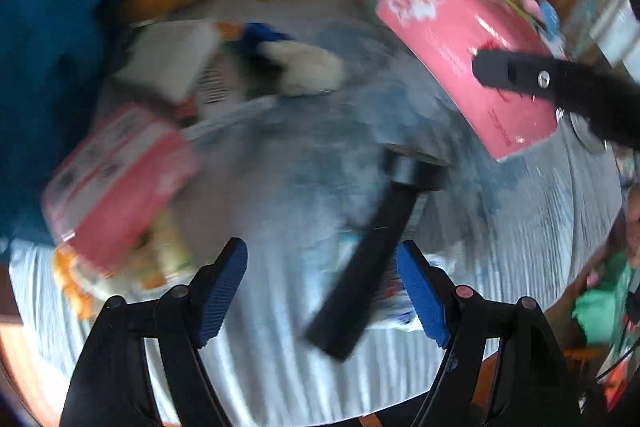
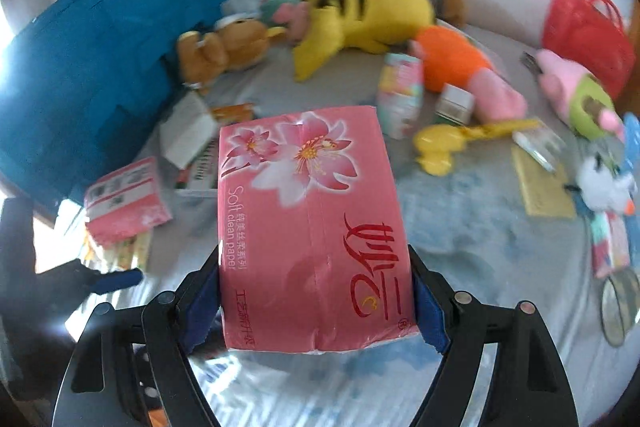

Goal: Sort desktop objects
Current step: 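Grasp the black tape roll with the left tool while the right tool grasps the pink tissue pack, then carry the tape roll and pink tissue pack to the blue crate and release them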

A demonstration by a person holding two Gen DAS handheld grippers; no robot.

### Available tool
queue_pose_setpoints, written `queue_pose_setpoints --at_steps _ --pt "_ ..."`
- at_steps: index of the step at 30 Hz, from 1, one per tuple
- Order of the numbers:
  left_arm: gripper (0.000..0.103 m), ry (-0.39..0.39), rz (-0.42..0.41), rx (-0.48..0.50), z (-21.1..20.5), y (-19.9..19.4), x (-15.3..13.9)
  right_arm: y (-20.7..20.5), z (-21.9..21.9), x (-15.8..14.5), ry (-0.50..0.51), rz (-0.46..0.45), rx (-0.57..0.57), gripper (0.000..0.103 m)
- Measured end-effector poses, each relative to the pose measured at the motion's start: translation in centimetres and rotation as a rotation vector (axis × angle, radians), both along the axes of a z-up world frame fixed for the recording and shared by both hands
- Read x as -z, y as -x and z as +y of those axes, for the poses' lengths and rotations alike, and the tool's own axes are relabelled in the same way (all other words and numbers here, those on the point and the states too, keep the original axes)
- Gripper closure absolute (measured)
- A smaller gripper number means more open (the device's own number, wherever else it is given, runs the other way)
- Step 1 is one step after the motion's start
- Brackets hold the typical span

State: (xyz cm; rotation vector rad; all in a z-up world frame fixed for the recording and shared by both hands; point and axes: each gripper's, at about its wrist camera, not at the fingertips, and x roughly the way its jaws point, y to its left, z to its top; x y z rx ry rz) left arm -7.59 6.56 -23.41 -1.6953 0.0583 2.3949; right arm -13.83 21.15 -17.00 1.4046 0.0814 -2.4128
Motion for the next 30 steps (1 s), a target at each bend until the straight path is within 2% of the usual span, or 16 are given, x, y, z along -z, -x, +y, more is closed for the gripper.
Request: queue_pose_setpoints --at_steps 4,10,11,12,15,17,20,23,30 --pt "0.026 0.021 -0.045 0.049 2.5 0.8 2.0 -0.6 2.5 0.6 0.015 -0.016 0.039 0.021" --pt "0.026 0.009 -0.075 0.027 3.0 2.0 3.7 -1.1 4.6 1.7 0.02 -0.044 0.075 0.021" --pt "0.034 0.009 -0.079 0.023 3.1 2.2 3.9 -1.1 4.8 1.9 0.019 -0.048 0.077 0.021" --pt "0.055 0.021 -0.079 0.018 3.1 2.3 4.1 -1.1 4.9 2.1 0.018 -0.053 0.078 0.021" --pt "0.062 0.095 -0.077 -0.001 3.1 2.3 4.3 -1.2 5.2 2.2 0.017 -0.055 0.078 0.021" --pt "0.063 0.082 -0.083 -0.028 2.4 2.2 3.9 -1.2 5.3 2.1 0.016 -0.053 0.077 0.021" --pt "0.065 0.087 -0.041 -0.058 1.2 2.0 1.9 -1.1 5.2 1.5 0.021 -0.038 0.069 0.021" --pt "0.071 0.078 0.024 -0.089 -0.1 1.8 -1.5 -1.1 4.5 0.5 0.032 -0.014 0.049 0.021" --pt "0.072 0.071 0.201 -0.156 -2.1 1.7 -9.1 -0.9 2.1 -3.8 0.061 0.085 -0.021 0.021"
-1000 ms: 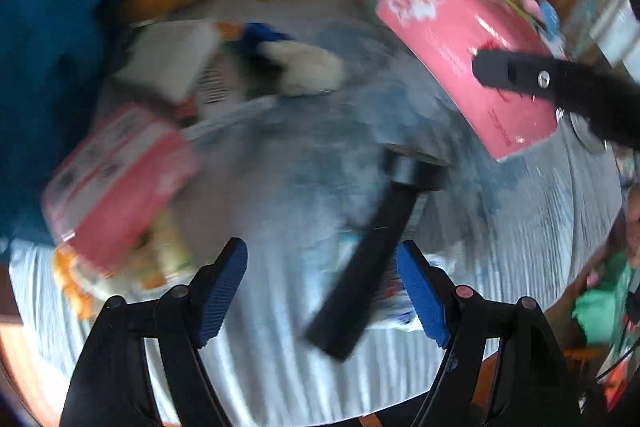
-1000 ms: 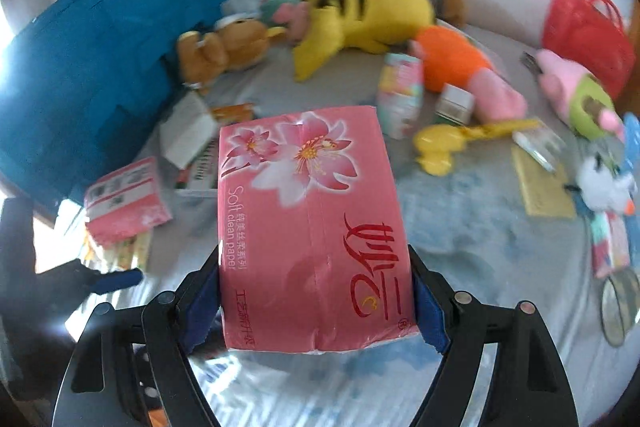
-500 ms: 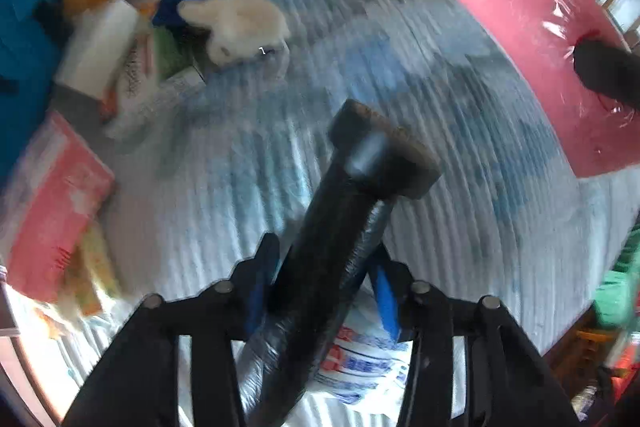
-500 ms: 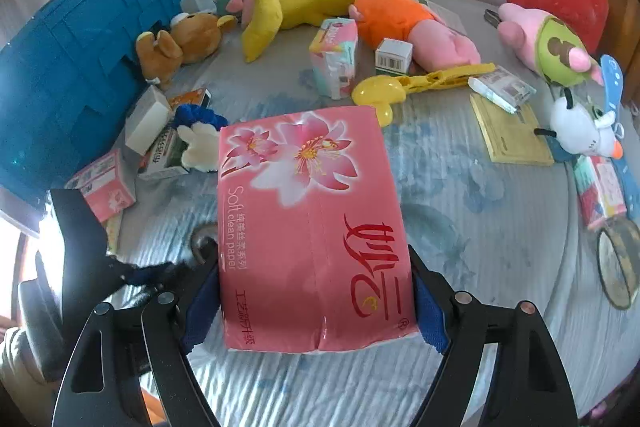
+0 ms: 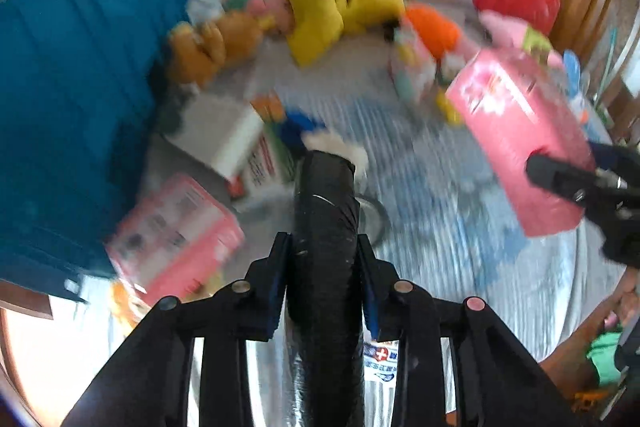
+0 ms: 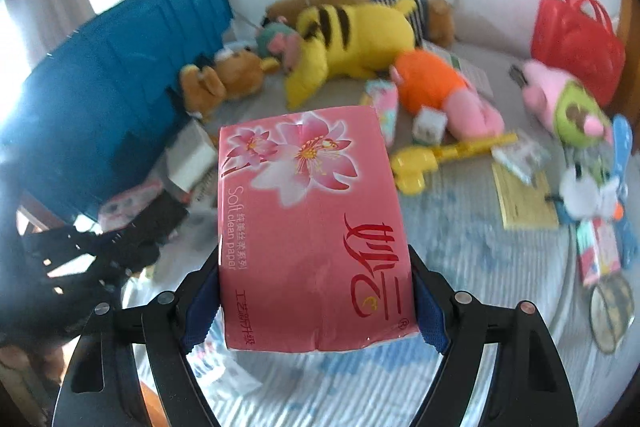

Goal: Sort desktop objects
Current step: 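Carry the tape roll and pink tissue pack to the blue crate and release them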

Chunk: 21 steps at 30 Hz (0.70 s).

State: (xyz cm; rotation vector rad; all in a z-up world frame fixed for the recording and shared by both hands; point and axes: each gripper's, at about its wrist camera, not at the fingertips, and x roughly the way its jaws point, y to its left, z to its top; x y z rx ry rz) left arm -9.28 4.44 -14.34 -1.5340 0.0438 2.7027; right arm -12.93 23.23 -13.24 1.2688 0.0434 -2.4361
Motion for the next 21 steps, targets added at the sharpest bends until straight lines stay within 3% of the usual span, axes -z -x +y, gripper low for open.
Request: queue_pose_setpoints --at_steps 13,21 --pt "0.073 0.035 0.253 -0.078 -2.0 0.9 -10.4 0.4 -4.5 -9.3 0.023 0.223 -0.136 0.021" --pt "0.073 0.078 0.347 -0.126 -2.9 0.6 -14.9 1.3 -6.4 -13.1 0.038 0.309 -0.202 0.021"
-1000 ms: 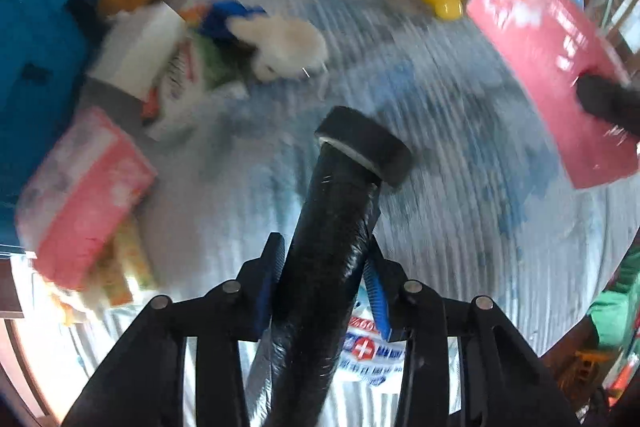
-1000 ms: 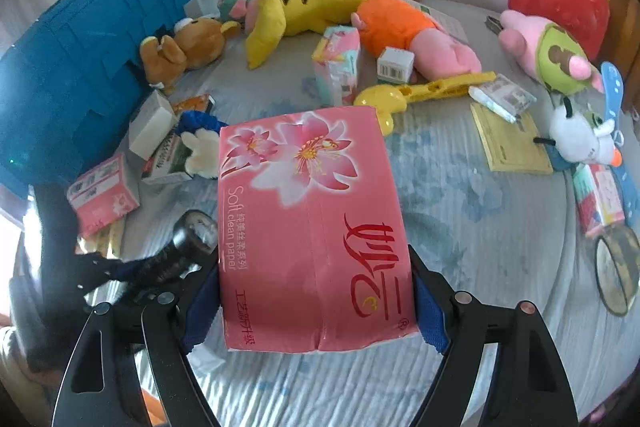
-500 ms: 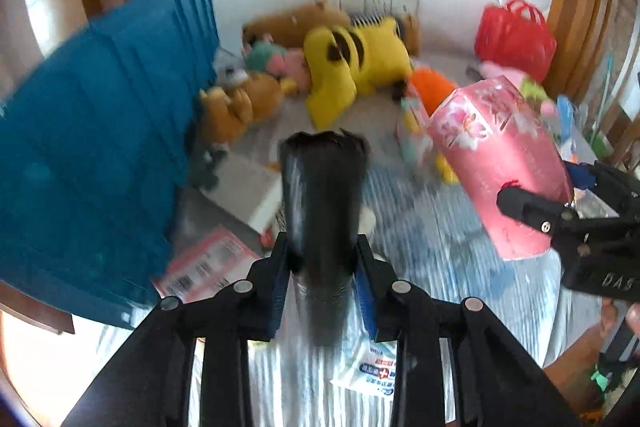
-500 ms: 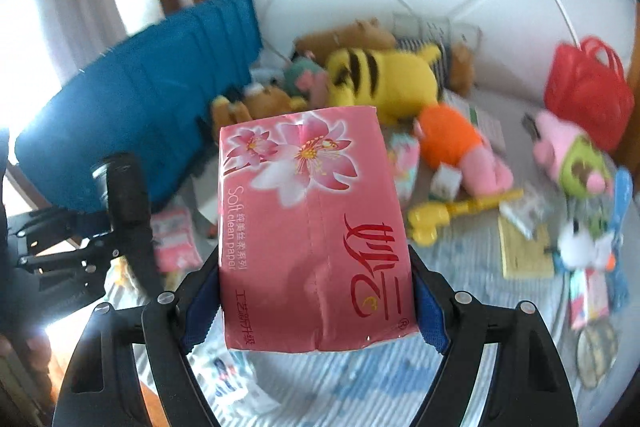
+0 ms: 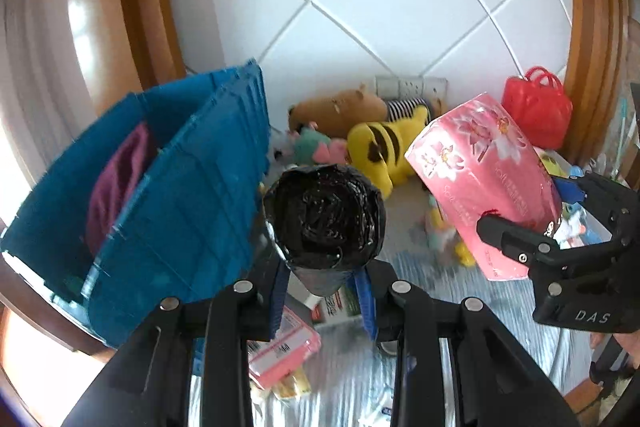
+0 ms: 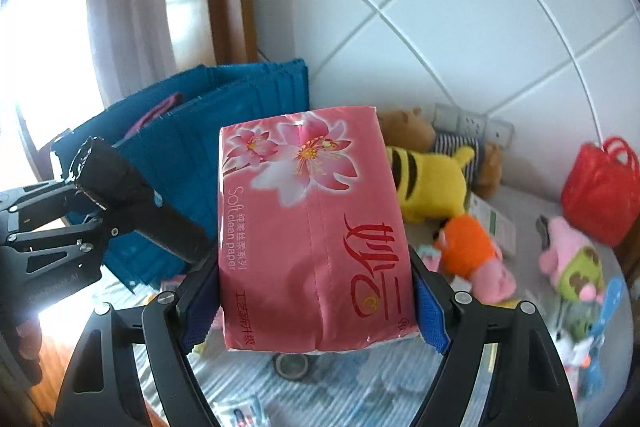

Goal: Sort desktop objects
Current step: 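Carry the tape roll and pink tissue pack to the blue crate and release them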

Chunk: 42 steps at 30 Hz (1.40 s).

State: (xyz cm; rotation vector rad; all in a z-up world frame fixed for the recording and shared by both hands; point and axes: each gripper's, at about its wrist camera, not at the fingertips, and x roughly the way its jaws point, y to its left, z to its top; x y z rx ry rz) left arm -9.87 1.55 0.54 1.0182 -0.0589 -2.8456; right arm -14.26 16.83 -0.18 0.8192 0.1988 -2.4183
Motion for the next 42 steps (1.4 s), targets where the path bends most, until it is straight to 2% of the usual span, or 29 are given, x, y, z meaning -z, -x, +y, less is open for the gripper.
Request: queue_pose_setpoints --at_steps 10,17,21,26,33,37,42 --pt "0.073 0.007 0.074 -0.048 -1.7 -0.2 -3.3 0.9 -1.8 -3.3 0.017 0.077 -0.057 0.021" --pt "0.073 0.013 0.179 -0.066 -4.8 -0.2 -7.8 0.9 -4.7 -5.8 0.022 0.127 -0.07 0.021" --pt "0.073 0.025 0.234 -0.107 -8.2 -0.5 -9.9 0.9 -7.9 -7.4 0.037 0.166 -0.099 0.021" --pt "0.073 0.032 0.263 -0.203 -14.6 -1.4 -11.0 0.9 -13.5 -8.7 0.066 0.196 -0.165 0.021" --pt "0.073 0.016 0.197 -0.331 -24.2 -1.7 -9.1 1.2 -23.9 -8.3 0.066 0.169 -0.289 0.021" --pt "0.073 -0.018 0.111 -0.382 -28.9 -1.3 -6.2 1.3 -29.3 -6.2 0.033 0.111 -0.35 0.021" --pt "0.073 -0.058 0.012 -0.421 -33.3 -1.0 -2.7 0.9 -34.5 -3.0 -0.06 0.044 -0.408 0.021"
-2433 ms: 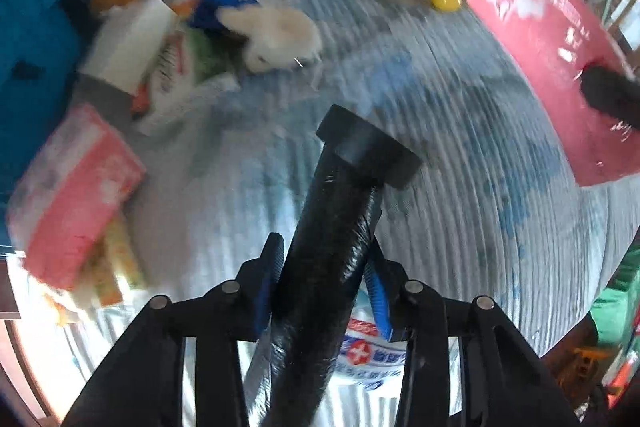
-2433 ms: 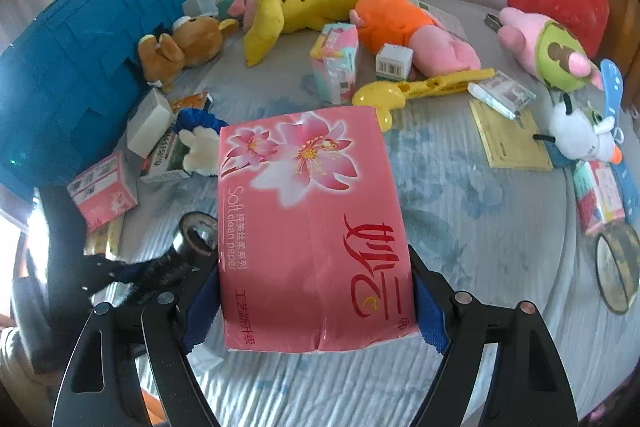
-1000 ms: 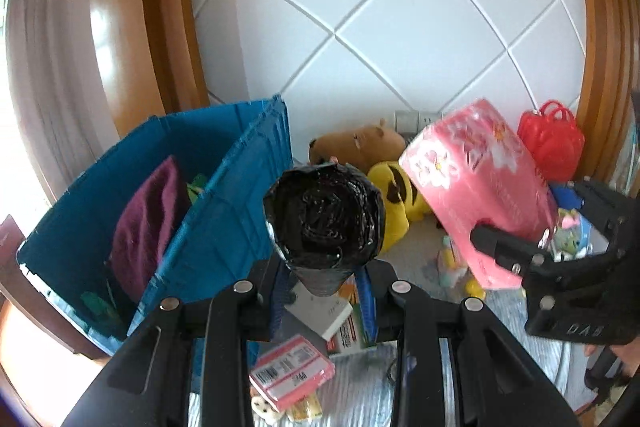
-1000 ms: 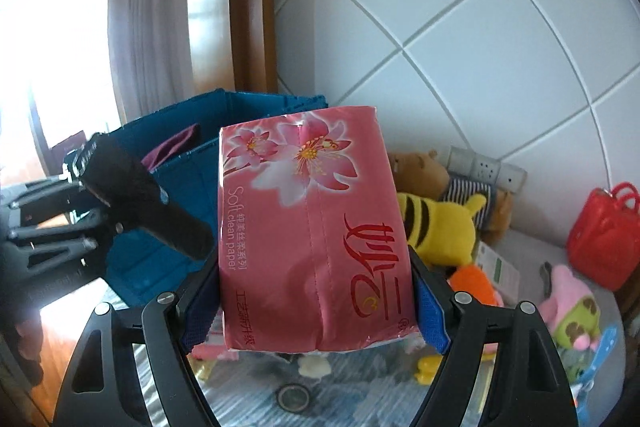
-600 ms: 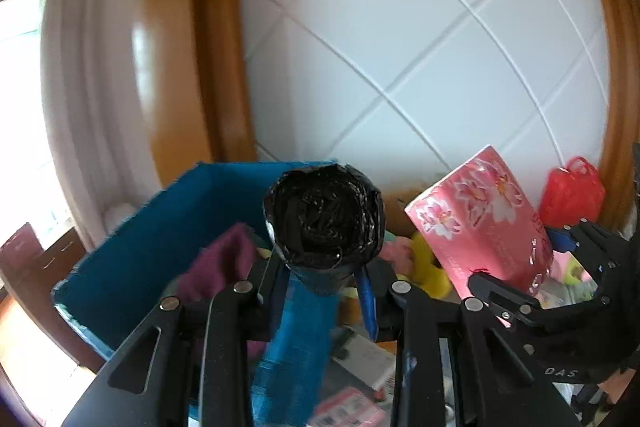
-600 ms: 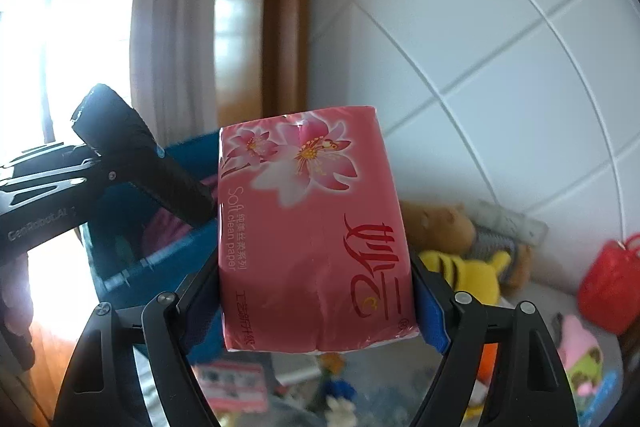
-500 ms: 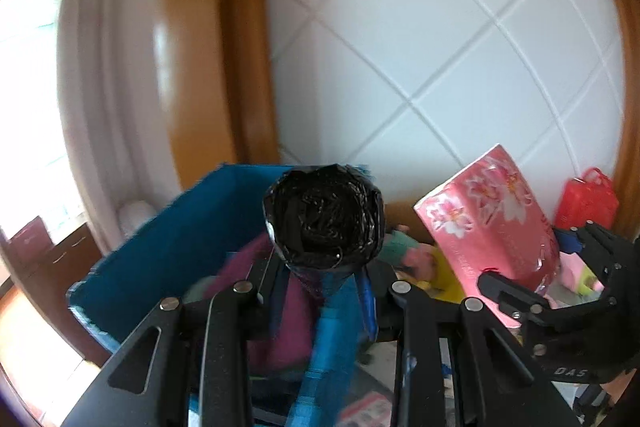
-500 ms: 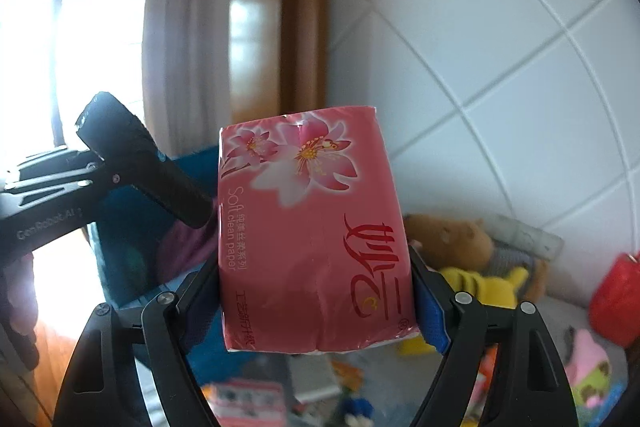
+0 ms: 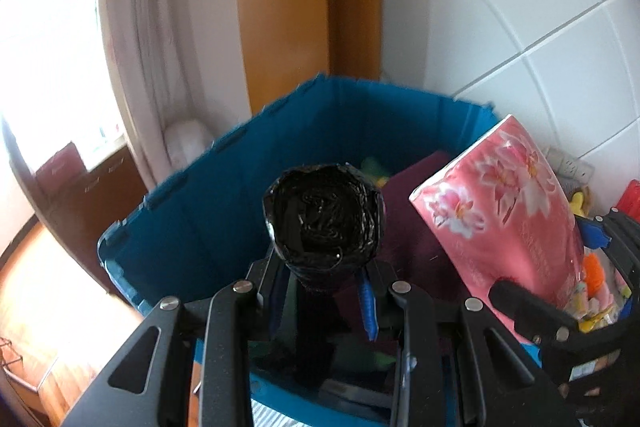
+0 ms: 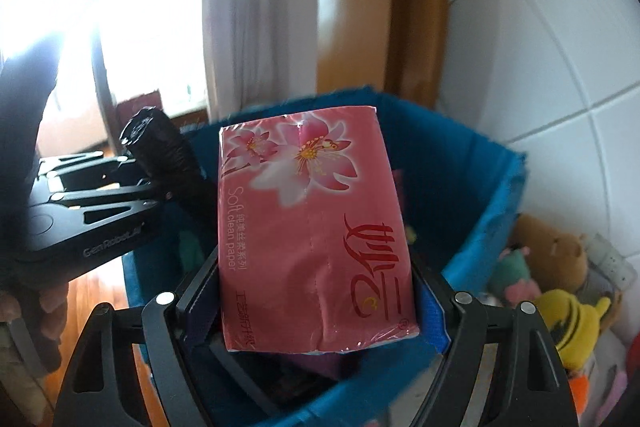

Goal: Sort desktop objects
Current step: 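Carry the tape roll and pink tissue pack to the blue crate and release them, then withdraw both tools from the crate back over the table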

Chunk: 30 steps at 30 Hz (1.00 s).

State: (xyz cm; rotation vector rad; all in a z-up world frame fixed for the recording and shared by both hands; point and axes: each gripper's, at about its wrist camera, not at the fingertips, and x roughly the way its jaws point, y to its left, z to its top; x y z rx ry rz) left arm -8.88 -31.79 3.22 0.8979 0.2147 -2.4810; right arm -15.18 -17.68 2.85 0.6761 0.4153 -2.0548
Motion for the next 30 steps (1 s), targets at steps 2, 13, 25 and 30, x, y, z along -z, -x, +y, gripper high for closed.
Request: queue_pose_setpoints --at_steps 2,13,25,30 --pt "0.073 -0.017 -0.02 -0.001 -0.7 0.1 0.9 -0.1 -1.3 0.9 -0.035 -0.013 -0.007 0.021" --pt "0.027 -0.049 -0.045 0.017 -1.5 -0.4 3.0 -0.8 -2.1 2.0 -0.084 -0.017 0.054 0.009" --pt "0.023 -0.037 -0.019 0.04 0.3 -1.7 1.9 -2.3 0.6 0.5 -0.045 0.005 0.086 0.008" --pt "0.023 -0.012 0.005 0.082 2.7 -2.1 0.8 -2.7 3.4 -0.1 -0.008 0.005 0.123 0.003"
